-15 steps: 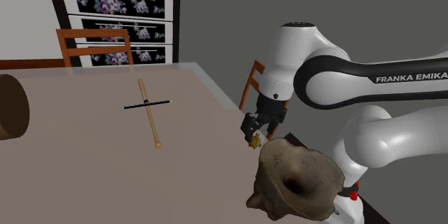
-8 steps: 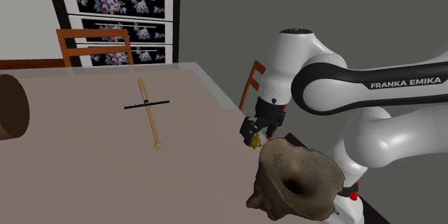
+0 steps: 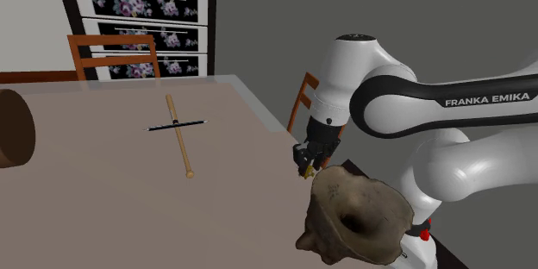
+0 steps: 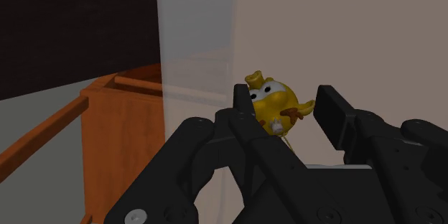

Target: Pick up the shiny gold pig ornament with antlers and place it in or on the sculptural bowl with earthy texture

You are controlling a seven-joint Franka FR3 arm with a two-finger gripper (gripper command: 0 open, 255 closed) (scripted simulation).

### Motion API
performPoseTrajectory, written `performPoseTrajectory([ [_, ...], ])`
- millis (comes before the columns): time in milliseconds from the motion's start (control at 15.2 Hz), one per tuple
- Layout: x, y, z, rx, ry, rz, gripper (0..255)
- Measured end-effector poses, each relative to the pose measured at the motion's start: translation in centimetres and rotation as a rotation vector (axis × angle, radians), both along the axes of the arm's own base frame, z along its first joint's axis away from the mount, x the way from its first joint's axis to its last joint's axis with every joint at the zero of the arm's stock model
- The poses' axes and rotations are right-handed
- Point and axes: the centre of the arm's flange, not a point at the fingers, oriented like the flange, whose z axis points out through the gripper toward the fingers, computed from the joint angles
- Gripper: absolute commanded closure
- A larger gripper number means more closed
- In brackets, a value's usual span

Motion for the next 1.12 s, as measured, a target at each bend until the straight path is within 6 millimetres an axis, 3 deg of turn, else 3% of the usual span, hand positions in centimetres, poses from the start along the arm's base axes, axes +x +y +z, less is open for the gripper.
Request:
performPoseTrajectory([
  [330, 0.0, 0.0, 0.2, 0.000, 0.000, 0.000, 255],
  [1122, 0.0, 0.0, 6.3, 0.001, -0.001, 0.000, 255],
])
